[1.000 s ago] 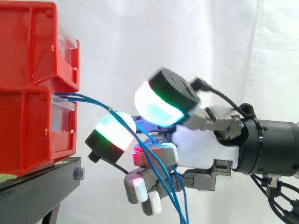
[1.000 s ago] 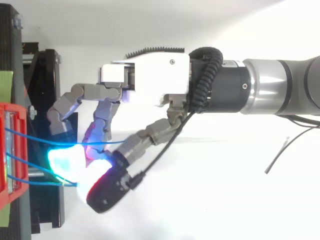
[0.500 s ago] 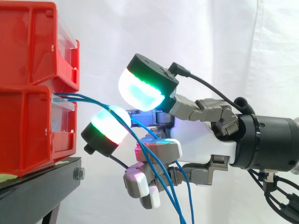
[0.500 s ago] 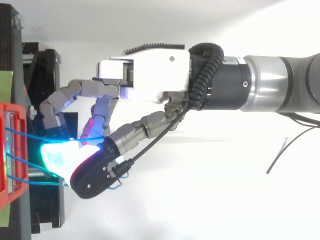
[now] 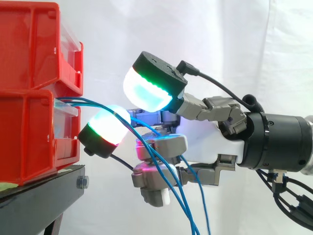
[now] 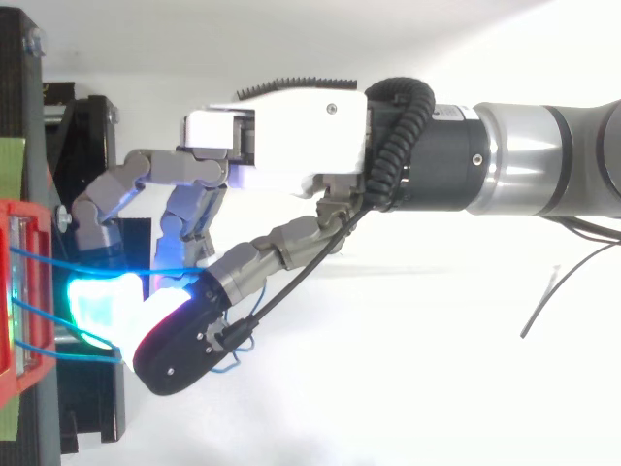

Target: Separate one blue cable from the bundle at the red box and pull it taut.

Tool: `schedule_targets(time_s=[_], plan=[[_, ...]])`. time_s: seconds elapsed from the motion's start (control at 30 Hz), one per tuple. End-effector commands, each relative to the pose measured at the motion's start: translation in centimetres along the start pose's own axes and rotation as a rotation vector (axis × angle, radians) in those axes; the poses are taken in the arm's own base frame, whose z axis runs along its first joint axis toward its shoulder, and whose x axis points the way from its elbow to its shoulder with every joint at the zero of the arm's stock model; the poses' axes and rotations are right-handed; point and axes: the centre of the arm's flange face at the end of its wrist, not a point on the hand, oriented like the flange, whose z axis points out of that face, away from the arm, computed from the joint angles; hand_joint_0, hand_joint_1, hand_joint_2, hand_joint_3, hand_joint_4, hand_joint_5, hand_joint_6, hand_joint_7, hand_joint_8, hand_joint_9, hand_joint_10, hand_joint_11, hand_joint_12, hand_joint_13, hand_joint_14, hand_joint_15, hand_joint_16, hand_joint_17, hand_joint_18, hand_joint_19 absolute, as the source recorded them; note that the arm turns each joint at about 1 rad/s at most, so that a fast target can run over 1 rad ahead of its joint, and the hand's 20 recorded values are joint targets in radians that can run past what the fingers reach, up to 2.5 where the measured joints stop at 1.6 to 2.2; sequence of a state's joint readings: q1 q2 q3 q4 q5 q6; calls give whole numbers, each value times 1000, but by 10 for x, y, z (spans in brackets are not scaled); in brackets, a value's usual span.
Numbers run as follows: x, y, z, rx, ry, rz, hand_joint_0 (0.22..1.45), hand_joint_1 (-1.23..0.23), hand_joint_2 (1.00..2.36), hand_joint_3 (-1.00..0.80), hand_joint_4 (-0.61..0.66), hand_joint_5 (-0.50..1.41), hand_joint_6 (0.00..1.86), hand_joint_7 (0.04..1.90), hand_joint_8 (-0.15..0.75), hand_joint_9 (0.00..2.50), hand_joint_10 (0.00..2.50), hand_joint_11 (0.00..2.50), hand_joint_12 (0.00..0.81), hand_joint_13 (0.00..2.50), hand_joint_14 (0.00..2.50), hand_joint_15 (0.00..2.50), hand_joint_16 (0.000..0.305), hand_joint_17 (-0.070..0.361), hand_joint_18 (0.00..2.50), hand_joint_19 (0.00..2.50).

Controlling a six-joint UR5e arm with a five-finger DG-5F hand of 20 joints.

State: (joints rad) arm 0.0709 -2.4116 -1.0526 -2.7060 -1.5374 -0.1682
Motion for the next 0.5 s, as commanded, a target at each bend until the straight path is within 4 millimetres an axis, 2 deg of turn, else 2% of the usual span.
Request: schedule_targets(time_s=[0.0,0.03,0.07,0.13,0.2,0.23,0.3,0.37,0.4,0.47], plan=[[-1,5,2,8,2,-12,552,-698,1000,-500,147,-220,828,952,253,902,904,1675,334,1231,5,1667,50,113,928,1177],[-1,5,2,8,2,-12,549,-699,1000,-500,146,-221,828,953,268,805,1234,1559,341,1191,201,1702,50,112,936,1217],[-2,6,2,13,2,-20,547,-701,1000,-500,147,-222,828,948,269,779,1304,1538,345,1164,317,1669,50,112,944,1227],[-2,6,2,13,2,-24,541,-705,1000,-500,163,-226,829,940,285,677,1630,1449,351,1001,1033,1486,47,105,976,1389],[-1,7,3,11,3,-26,534,-709,1000,-500,168,-227,829,941,295,631,1745,1410,355,935,1367,1389,46,103,1014,1494],[-2,6,2,15,2,-30,534,-708,1000,-500,171,-227,829,941,300,616,1784,1393,362,879,1631,1341,44,100,1024,1593],[-3,6,2,15,1,-35,533,-710,1000,-500,176,-228,829,943,299,599,1809,1386,364,847,1759,1324,43,97,1033,1666],[-1,8,2,13,5,-41,532,-712,1000,-500,184,-231,828,939,313,553,1898,1347,372,729,2249,1272,42,94,1084,1906],[-1,7,2,14,5,-46,533,-711,1000,-500,184,-231,828,938,308,550,1904,1341,369,724,2258,1289,42,94,1087,1917],[-2,7,1,26,3,-66,532,-713,1000,-500,189,-232,829,934,311,526,2020,1321,368,632,2500,1272,42,94,1137,2082]])
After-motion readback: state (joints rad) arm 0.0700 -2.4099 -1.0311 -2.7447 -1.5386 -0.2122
